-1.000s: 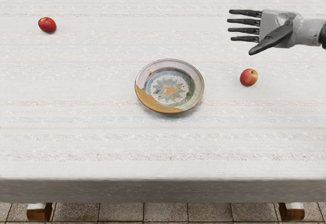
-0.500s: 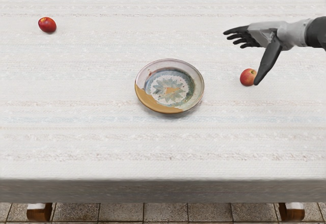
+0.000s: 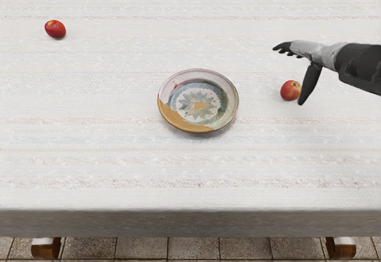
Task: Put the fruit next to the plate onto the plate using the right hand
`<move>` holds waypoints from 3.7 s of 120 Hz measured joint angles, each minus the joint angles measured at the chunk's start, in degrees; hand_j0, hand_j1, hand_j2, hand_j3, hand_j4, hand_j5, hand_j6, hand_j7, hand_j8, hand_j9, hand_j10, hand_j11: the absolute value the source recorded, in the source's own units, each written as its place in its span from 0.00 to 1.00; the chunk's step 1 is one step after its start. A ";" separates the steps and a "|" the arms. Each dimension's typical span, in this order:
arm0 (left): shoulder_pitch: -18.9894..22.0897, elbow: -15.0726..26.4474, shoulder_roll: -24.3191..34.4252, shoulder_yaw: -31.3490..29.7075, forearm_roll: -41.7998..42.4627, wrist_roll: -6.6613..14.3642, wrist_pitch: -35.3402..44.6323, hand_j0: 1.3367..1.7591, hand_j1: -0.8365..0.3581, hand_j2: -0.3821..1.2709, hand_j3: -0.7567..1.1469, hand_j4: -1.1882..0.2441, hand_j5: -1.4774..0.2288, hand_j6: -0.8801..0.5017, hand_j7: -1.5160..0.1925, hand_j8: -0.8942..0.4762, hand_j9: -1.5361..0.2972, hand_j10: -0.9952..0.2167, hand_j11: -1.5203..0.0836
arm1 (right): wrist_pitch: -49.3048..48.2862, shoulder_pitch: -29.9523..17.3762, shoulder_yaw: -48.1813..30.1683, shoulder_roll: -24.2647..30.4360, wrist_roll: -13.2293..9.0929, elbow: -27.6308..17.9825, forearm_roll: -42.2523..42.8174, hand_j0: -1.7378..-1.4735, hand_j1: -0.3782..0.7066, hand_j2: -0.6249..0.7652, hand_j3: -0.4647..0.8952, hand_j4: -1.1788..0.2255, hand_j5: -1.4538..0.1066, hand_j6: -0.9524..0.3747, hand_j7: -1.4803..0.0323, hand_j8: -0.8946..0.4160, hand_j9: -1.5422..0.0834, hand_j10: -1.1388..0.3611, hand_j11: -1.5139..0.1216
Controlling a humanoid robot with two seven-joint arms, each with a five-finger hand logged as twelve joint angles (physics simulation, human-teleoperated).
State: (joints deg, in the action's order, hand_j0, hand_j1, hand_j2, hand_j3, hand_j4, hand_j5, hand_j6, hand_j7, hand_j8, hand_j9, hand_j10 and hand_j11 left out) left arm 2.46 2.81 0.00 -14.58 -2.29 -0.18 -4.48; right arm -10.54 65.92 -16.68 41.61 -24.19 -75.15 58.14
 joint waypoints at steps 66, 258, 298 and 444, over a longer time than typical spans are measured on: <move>0.00 0.00 0.00 0.00 0.00 0.00 0.00 0.76 0.75 0.26 0.40 0.66 0.68 0.46 0.70 0.47 0.66 0.62 0.75 | 18.36 -0.75 10.94 -4.50 -3.22 -1.17 5.55 0.30 0.36 0.41 0.34 0.62 0.68 0.48 0.72 0.45 0.71 0.55 0.68; 0.00 0.00 0.00 0.00 0.00 0.00 0.00 0.76 0.75 0.26 0.40 0.66 0.68 0.46 0.70 0.47 0.66 0.62 0.75 | 21.73 -4.31 13.16 -14.11 0.55 17.24 5.99 0.30 0.46 0.40 0.34 0.56 0.60 0.42 0.64 0.38 0.63 0.49 0.61; 0.00 0.00 0.00 0.00 0.00 0.00 0.00 0.76 0.75 0.26 0.40 0.66 0.68 0.46 0.70 0.47 0.66 0.62 0.75 | 21.75 -4.38 13.15 -15.47 1.35 18.69 6.09 0.30 0.52 0.39 0.34 0.51 0.56 0.38 0.59 0.34 0.59 0.46 0.57; 0.00 0.00 0.00 0.00 0.00 0.00 0.00 0.76 0.75 0.26 0.40 0.66 0.68 0.46 0.70 0.47 0.66 0.62 0.75 | 20.63 -4.06 12.41 -13.69 2.29 17.94 1.15 0.36 0.51 0.56 0.34 0.24 0.23 0.30 0.26 0.38 0.26 0.41 0.23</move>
State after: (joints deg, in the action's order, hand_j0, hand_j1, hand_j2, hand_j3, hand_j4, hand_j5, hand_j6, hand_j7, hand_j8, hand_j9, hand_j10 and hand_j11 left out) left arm 2.46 2.81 0.00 -14.58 -2.29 -0.18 -4.48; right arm 10.09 61.86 -4.26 27.92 -21.90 -57.21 59.29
